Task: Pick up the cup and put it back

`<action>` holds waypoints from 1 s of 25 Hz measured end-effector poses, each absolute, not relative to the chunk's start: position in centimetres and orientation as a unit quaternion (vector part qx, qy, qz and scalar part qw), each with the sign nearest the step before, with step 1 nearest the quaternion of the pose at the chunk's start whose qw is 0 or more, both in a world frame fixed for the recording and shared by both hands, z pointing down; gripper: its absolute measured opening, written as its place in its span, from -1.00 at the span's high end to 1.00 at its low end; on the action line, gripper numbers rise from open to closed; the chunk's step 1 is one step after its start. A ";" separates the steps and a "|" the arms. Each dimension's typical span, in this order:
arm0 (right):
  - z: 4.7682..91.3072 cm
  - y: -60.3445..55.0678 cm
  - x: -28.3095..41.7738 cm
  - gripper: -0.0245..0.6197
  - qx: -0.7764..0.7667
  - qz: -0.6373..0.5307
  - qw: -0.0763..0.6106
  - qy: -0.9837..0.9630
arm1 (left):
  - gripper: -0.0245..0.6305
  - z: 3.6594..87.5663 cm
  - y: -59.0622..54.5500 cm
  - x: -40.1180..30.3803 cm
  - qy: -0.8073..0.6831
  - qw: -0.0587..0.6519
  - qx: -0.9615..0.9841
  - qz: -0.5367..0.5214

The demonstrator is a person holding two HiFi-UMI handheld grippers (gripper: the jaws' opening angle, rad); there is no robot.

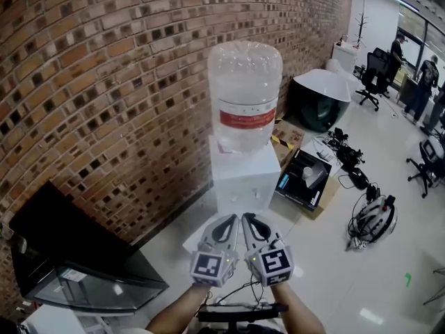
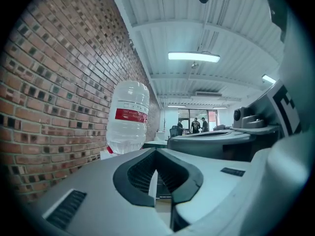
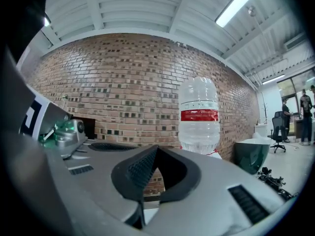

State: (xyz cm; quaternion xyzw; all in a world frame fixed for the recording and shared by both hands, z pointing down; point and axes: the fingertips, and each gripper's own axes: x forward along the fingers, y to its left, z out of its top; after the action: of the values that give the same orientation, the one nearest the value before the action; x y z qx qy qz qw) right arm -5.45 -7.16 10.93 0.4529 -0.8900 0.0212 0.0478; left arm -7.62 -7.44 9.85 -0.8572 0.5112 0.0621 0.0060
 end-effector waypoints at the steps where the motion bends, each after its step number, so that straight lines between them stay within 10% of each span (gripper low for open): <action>1: 11.1 -7.5 -5.3 0.92 0.451 0.021 0.047 -0.891 | 0.95 10.0 -7.7 -7.5 0.513 0.008 -0.856 0.062; 25: 49.1 -20.0 -1.5 0.92 0.458 0.041 0.044 -0.887 | 0.95 46.0 -19.0 -4.6 0.560 0.027 -0.828 0.031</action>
State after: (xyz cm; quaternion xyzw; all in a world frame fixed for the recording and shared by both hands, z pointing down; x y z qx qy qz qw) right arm -1.50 -19.96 49.14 0.4584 -0.8867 0.0410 0.0436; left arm -4.65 -19.04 45.99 -0.8276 0.5598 0.0313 0.0265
